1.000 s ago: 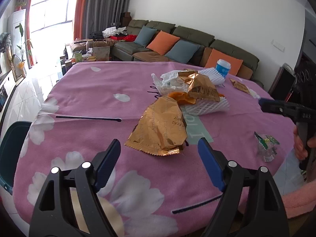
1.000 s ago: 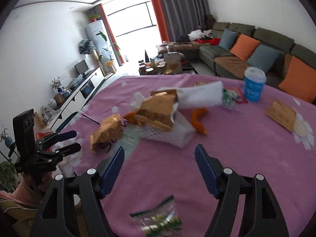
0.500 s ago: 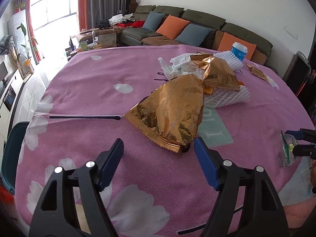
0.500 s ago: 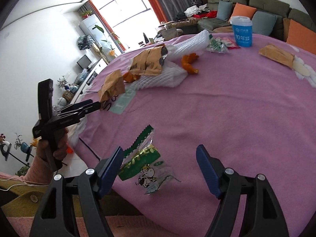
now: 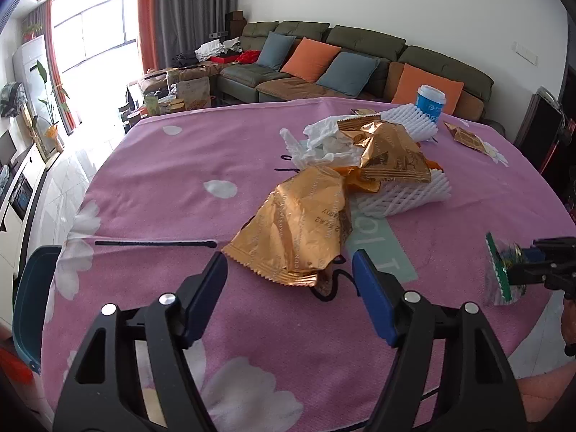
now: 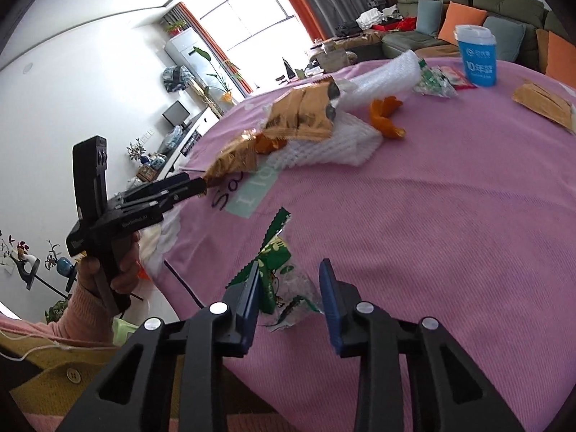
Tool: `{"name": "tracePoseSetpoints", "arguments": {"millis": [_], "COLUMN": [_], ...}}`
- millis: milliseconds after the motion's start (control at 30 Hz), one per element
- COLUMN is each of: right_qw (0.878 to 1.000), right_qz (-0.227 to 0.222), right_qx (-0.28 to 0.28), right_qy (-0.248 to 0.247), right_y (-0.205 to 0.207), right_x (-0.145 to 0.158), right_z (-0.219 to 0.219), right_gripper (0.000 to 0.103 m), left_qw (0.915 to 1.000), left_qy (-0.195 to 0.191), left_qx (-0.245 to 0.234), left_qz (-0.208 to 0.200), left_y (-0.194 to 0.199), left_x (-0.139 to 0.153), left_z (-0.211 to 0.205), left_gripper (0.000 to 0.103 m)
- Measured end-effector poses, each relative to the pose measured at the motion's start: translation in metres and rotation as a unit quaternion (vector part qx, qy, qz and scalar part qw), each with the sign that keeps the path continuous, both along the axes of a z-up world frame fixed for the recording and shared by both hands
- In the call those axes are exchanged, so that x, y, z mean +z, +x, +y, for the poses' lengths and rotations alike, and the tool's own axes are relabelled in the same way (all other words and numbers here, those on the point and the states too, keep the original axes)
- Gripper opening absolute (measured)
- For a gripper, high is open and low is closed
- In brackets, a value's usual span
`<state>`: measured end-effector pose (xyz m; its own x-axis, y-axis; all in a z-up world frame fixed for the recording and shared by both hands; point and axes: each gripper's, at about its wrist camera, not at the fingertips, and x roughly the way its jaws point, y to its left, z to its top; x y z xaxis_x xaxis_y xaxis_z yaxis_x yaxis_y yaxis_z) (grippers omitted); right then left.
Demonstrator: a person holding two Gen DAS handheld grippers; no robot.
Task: Collect trash
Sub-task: 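Grasp the green-printed clear wrapper with the right tool while the left grasps the gold foil bag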
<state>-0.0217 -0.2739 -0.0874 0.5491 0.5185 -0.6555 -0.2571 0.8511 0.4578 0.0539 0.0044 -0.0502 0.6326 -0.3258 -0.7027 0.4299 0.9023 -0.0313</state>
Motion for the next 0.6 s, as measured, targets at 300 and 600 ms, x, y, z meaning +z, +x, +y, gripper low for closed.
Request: {"name": "tracePoseSetpoints", "arguments": {"millis": [300, 600], "right_qw": [0.999, 0.999], "right_qz": [-0.035, -0.034], "right_qx": [0.012, 0.012], "right_qy": [0.019, 0.027], "right_y": [0.035, 0.058], "right_x": [0.012, 0.01], "right_z": [0.033, 0.051], "right_gripper": [0.029, 0.029], "left_qw": [0.999, 0.9988], "left_qy": [-0.01, -0.032], "left_qx": [-0.011, -0.005], "left_qz": [0.042, 0.036], "left_y": [0.016, 0.012], "left_x": [-0.012, -0.01], "left_z": [-0.006, 0.006], "left_gripper": [0.03, 0.011]}}
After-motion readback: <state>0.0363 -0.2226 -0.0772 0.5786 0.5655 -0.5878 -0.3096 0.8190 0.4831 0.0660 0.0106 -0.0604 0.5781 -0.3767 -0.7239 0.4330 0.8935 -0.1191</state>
